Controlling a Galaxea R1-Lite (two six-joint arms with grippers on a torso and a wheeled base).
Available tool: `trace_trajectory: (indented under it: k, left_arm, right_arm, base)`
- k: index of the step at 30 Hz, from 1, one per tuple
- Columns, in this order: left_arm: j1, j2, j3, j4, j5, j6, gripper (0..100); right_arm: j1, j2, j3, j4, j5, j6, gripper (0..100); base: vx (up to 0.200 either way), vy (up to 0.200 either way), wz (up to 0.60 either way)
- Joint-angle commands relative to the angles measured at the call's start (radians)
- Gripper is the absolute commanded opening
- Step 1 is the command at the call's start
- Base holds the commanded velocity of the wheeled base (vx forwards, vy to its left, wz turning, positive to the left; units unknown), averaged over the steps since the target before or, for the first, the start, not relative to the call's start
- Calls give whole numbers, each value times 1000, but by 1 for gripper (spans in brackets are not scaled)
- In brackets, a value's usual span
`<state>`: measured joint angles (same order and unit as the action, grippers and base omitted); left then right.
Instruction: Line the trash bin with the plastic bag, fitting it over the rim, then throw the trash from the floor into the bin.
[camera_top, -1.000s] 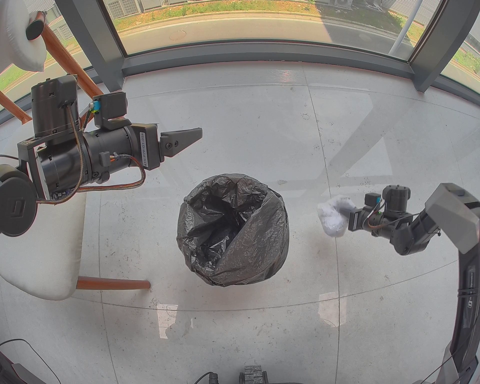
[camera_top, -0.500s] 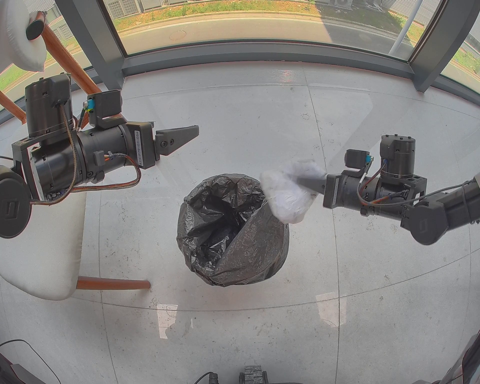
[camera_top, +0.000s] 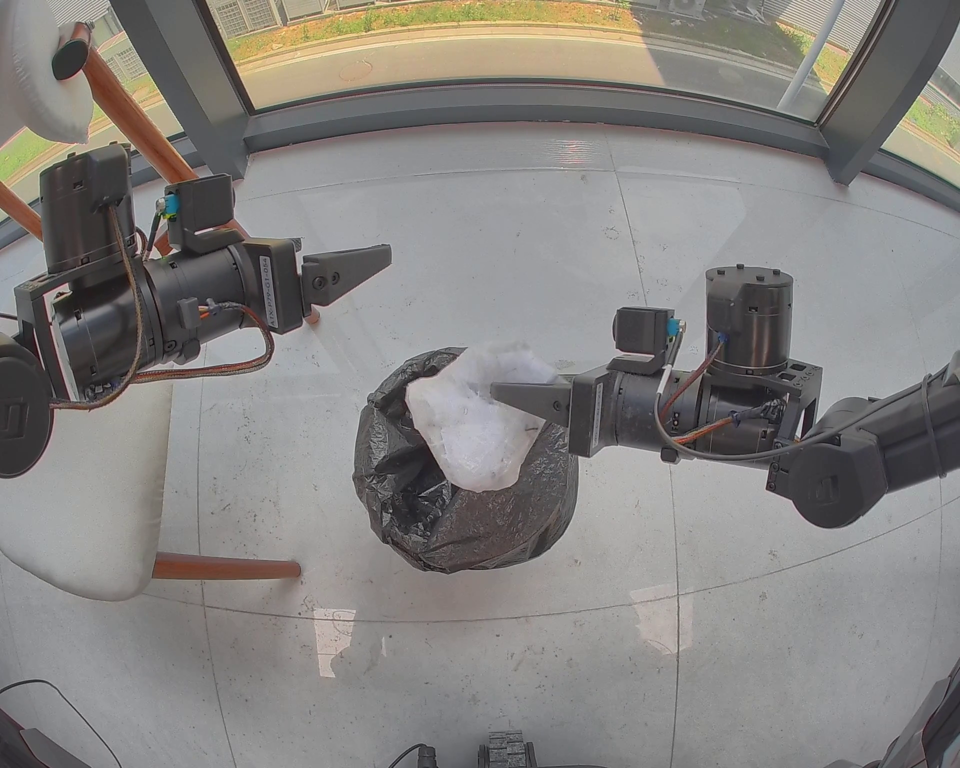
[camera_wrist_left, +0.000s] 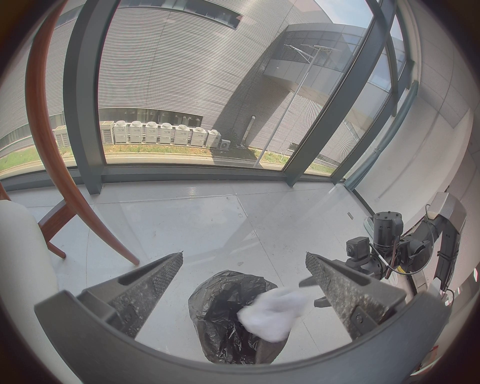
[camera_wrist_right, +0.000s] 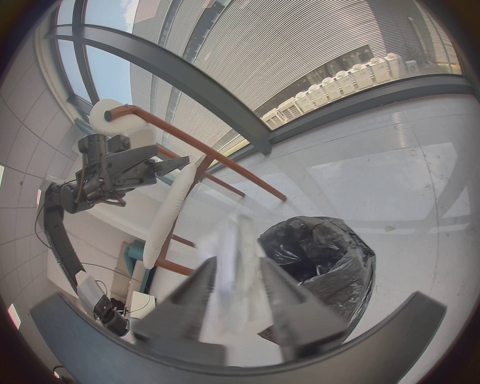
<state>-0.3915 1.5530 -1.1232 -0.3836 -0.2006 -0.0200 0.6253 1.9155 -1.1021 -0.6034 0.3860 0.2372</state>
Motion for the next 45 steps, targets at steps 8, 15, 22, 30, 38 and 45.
trace_trajectory:
  k: [8, 15, 22, 30, 38, 45]
  left_arm:
    - [11, -31, -1, -3, 6, -3, 100]
    - [123, -143, 60, -3, 7, -3, 100]
    - [315, -355, 267, -1, 33, -28, 100]
    - [407, -737, 675, -27, 93, -83, 100]
    - [404, -1258, 1093, 43, -66, -71, 100]
    - [390, -1553, 1071, 462, -69, 37, 100]
  right_arm:
    - [-139, -109, 94, -118, -87, 8, 100]
    - [-306, -391, 340, -116, -124, 4, 100]
    - [-461, -724, 674, -111, -128, -7, 100]
    - [-495, -1099, 941, -58, -200, -84, 100]
    - [-507, -1549, 1102, 312, -233, -222, 100]
    - [-635, -1891, 1047, 679, -338, -180, 100]
  base:
    - [0, 0, 0]
    - [0, 0, 0]
    - [0, 0, 0]
    - [0, 0, 0]
    - [0, 0, 0]
    - [0, 0, 0]
